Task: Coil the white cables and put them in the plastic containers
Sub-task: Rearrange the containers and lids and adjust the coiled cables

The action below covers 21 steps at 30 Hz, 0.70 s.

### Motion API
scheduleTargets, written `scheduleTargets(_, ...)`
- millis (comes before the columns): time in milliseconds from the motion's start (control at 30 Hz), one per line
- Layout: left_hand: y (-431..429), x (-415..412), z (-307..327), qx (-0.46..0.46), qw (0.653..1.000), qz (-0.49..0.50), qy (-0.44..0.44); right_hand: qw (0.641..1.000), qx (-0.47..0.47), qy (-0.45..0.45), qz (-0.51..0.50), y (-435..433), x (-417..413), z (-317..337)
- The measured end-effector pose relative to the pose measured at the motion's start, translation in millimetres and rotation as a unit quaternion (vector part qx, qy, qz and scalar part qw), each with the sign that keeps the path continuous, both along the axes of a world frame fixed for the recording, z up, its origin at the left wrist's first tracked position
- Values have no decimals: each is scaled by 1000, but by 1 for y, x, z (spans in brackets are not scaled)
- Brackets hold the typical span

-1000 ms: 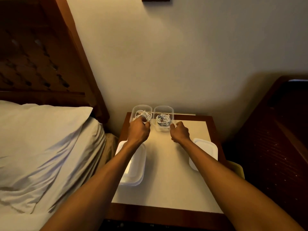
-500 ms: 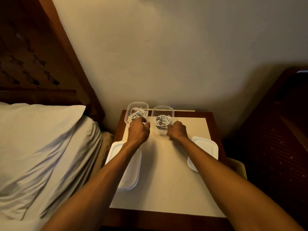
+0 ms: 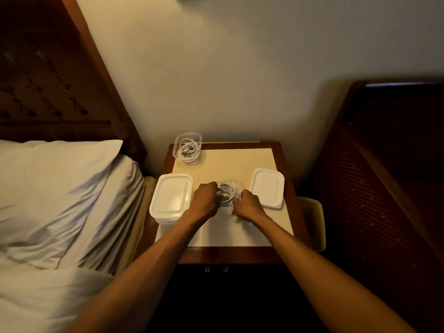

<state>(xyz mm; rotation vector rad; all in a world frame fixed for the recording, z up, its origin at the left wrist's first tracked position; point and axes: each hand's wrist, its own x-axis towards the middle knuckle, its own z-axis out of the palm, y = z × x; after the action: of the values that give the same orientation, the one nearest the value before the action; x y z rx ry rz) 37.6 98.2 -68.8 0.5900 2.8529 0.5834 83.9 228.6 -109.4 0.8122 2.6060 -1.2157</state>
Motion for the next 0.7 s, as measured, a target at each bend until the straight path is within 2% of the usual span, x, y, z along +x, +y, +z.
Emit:
scheduleTargets(233,-2,24,2,34,999,11,0,999,-26,20,13,0,40,10)
scheduleTargets(367,2,25,1,41,999,-22,22,998,-64,25,16,2,50,20)
scheduleTargets(567,1,28,-1,-61,993,-78,57,995,-90,24,23,8,60,30)
scheduleTargets(700,2,24,3,-102,988,-109,31,996,-84,3,39,12,62,28)
